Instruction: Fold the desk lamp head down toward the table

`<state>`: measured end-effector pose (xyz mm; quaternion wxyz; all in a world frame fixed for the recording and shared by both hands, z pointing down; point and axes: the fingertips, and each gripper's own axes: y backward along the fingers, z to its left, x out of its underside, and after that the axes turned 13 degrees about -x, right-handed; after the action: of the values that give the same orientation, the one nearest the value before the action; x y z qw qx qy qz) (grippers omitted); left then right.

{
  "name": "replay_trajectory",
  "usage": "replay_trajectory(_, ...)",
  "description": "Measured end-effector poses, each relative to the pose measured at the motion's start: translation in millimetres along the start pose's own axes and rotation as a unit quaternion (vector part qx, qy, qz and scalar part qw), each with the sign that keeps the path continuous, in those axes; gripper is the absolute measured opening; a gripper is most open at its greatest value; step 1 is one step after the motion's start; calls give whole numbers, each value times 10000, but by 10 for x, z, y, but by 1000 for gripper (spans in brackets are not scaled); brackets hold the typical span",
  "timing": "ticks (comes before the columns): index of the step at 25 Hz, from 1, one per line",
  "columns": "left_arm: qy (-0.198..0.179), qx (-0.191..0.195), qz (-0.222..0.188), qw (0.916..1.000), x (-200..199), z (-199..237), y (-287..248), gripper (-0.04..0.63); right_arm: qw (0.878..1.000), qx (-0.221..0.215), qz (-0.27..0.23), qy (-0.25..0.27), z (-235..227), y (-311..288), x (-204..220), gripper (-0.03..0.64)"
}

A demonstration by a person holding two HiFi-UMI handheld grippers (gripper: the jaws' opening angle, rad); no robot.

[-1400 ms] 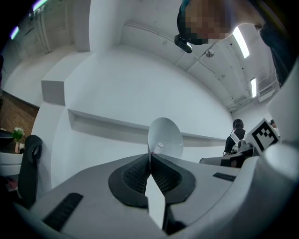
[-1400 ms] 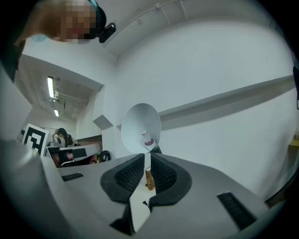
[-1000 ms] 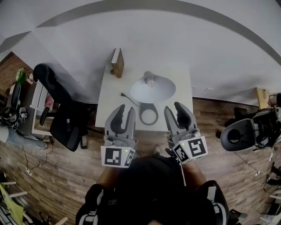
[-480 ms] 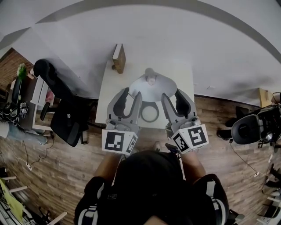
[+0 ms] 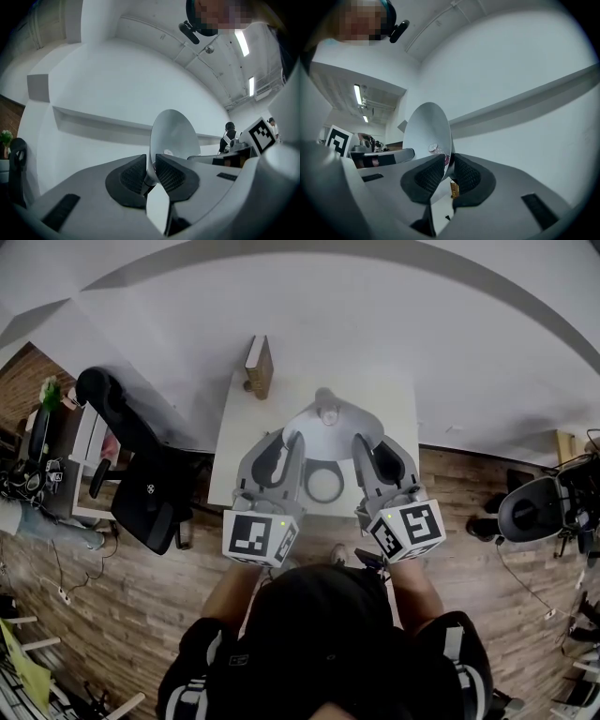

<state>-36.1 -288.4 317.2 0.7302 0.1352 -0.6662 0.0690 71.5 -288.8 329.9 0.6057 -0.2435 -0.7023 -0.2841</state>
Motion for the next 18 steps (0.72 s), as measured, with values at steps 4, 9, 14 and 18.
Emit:
replay_trajectory(4, 56, -25, 3, 10000, 27, -20, 44, 58, 10000, 49, 7, -47, 14, 32, 24, 58)
replay_trajectory(9, 55, -23, 54, 10000, 123, -37, 116, 52, 9999, 111, 98, -54, 26, 99, 115, 55)
replay_trajectory(14, -2, -19, 72, 10000, 208, -42, 195, 49, 9998, 142, 121, -12, 62, 154, 213, 54)
replay_trajectory(18, -20, -50, 44, 10000, 259, -45, 258, 46, 9998, 171, 132, 9, 93, 194, 260, 52)
